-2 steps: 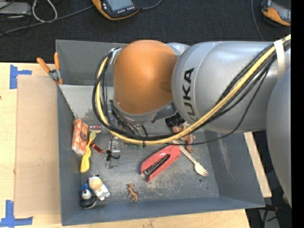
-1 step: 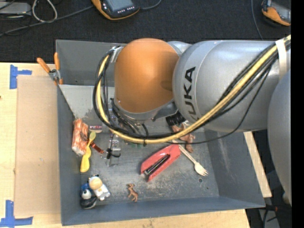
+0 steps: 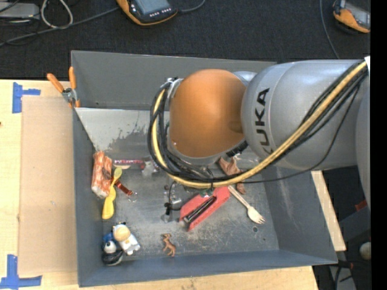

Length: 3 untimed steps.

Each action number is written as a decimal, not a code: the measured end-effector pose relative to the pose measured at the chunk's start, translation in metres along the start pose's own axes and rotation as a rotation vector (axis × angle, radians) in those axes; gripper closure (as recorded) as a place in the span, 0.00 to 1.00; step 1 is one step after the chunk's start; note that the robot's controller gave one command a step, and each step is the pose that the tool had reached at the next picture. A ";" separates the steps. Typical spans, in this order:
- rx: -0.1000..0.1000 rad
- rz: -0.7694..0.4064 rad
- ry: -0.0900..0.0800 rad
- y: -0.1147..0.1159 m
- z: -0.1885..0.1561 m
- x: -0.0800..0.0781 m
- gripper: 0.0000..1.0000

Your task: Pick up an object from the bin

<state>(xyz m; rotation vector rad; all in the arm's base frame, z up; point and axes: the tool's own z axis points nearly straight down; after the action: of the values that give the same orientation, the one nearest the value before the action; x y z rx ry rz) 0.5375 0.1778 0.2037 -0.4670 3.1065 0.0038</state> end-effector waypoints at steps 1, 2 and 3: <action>0.002 -0.210 0.005 -0.021 0.006 0.018 0.00; 0.001 -0.064 0.006 -0.060 0.018 0.023 0.00; -0.001 -0.031 0.001 -0.083 0.011 0.025 0.00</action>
Offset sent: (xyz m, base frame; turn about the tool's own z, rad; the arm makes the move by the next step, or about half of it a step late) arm 0.0004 -0.0917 -0.0281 0.0353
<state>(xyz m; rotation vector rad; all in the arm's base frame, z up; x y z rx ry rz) 0.5381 0.0916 0.1922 -0.5156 3.0997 0.0048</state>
